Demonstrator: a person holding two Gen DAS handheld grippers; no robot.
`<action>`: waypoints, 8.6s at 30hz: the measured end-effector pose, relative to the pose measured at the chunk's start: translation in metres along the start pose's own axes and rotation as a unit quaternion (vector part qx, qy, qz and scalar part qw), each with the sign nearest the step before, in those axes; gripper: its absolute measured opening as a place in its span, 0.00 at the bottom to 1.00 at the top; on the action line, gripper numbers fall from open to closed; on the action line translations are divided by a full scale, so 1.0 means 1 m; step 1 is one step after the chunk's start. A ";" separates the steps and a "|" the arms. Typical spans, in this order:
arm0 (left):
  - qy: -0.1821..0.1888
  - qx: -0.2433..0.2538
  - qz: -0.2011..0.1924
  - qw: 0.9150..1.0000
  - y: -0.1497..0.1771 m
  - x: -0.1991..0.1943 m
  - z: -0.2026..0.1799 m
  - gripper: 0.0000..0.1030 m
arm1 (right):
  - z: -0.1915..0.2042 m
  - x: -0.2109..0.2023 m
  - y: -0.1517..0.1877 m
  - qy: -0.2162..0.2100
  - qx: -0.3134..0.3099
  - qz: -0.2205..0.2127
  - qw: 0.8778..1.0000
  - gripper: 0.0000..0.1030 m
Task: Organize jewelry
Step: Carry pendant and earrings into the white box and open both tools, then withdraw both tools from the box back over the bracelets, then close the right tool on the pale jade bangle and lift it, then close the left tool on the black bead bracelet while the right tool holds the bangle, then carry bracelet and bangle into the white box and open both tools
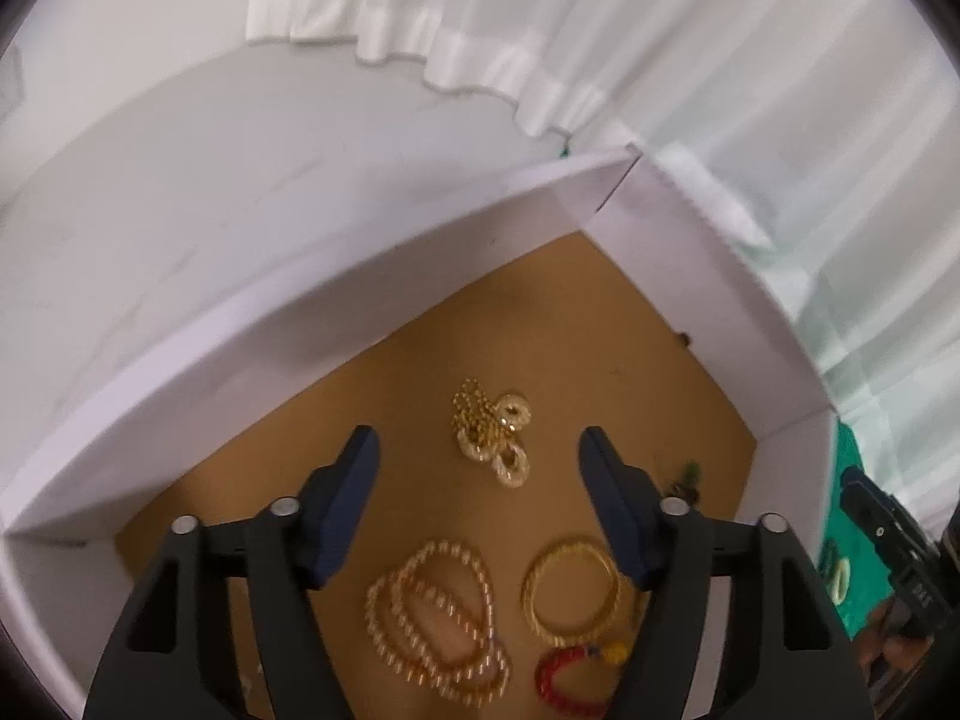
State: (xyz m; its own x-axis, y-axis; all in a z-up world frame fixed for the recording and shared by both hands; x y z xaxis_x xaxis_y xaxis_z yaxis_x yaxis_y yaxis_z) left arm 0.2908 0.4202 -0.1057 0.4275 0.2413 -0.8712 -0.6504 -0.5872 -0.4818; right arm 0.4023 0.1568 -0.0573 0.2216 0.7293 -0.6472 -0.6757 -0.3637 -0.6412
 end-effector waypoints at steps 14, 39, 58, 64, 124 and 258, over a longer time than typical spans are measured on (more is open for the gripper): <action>0.051 0.097 -0.115 0.987 0.128 -0.152 -0.039 0.91 | -0.054 -0.153 0.181 0.144 0.032 0.002 0.989 0.78; 0.088 0.309 -0.047 0.946 0.353 -0.106 -0.264 0.91 | -0.159 -0.295 0.382 0.291 0.177 -0.014 0.940 0.78; 0.006 0.339 -0.019 0.941 0.377 -0.070 -0.286 1.00 | -0.164 -0.297 0.396 0.290 0.201 -0.018 0.935 0.86; 0.014 0.335 -0.038 0.941 0.379 -0.072 -0.282 1.00 | -0.161 -0.299 0.400 0.304 0.208 -0.037 0.929 0.86; 0.028 0.324 -0.072 0.943 0.382 -0.076 -0.278 1.00 | -0.246 -0.301 0.328 0.070 0.318 0.000 0.945 0.11; -0.025 -0.023 0.028 0.999 0.008 0.003 0.040 0.09 | 0.061 0.064 0.009 -0.091 0.058 0.114 0.988 0.12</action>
State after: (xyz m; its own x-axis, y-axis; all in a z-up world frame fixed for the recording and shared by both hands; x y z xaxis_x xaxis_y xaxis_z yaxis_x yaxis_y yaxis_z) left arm 0.2614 0.4472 -0.1160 0.3580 0.2449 -0.9010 -0.6429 -0.6351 -0.4281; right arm 0.3678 0.2351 -0.0792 -0.0686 0.7326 -0.6771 -0.7724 -0.4686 -0.4287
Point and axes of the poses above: each gripper's, at about its wrist camera, not at the fingertips, and x roughly the way its jaws point, z to its left, y to its underside, the point moved 5 cm from there along x, roughly the way its jaws point, and after that the axes turned 15 degrees about -y, right-handed, at the moved point
